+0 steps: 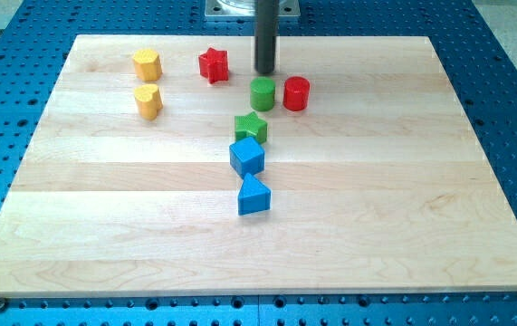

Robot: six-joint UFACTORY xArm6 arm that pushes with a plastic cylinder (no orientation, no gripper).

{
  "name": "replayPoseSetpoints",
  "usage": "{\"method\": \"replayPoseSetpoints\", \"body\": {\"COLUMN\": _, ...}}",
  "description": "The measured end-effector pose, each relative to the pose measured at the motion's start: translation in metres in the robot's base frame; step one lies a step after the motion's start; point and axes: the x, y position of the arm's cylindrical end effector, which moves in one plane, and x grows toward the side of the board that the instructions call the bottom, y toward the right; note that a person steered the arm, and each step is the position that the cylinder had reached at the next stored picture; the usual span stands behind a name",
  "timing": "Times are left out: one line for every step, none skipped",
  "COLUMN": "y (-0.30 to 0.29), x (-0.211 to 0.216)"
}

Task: Move the yellow heart top left to the yellow hexagon

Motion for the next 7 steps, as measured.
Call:
{"method": "replayPoseSetpoints", "body": {"y": -0.015, "x": 0.012}}
{"method": "replayPoseSetpoints", "body": {"y": -0.039, "x": 0.011}}
{"method": "replayPoseSetpoints", "body": {"y": -0.046, "x": 0.016}}
{"method": "replayPoseSetpoints", "body": {"y": -0.098, "x": 0.081}}
{"method": "replayPoseSetpoints", "body": {"y": -0.171, "x": 0.101}}
{"method": "replayPoseSetpoints", "body": {"y": -0.183, "x": 0.065}}
{"method": "replayPoseSetpoints", "body": {"y": -0.176, "x": 0.09}}
